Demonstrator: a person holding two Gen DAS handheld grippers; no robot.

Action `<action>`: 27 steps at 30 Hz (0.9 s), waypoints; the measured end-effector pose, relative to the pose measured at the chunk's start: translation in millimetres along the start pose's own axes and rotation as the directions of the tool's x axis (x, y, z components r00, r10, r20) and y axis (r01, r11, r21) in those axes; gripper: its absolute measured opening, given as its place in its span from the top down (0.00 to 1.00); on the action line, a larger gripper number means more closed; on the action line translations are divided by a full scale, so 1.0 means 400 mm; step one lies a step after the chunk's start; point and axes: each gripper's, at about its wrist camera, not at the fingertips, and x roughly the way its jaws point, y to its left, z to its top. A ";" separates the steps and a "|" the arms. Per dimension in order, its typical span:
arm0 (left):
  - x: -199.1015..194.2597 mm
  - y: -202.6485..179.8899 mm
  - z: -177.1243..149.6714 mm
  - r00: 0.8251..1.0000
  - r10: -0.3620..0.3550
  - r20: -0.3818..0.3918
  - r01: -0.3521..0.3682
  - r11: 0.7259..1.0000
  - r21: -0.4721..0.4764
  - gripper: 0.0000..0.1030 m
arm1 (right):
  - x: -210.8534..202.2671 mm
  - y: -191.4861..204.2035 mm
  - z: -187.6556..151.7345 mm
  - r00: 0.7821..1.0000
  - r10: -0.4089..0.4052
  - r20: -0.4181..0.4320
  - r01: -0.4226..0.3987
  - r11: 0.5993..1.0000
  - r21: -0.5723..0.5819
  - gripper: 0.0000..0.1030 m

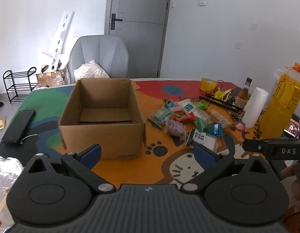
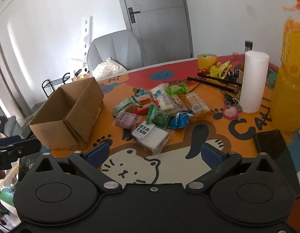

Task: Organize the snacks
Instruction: 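Reach the left tool to the purple pastry while the right tool reaches the blue chip bag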

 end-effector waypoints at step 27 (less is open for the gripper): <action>0.283 -0.129 0.050 0.982 -0.169 -0.084 0.169 0.986 -0.003 0.22 | 0.186 -0.154 0.052 1.000 -0.002 -0.009 0.003 0.989 0.148 0.22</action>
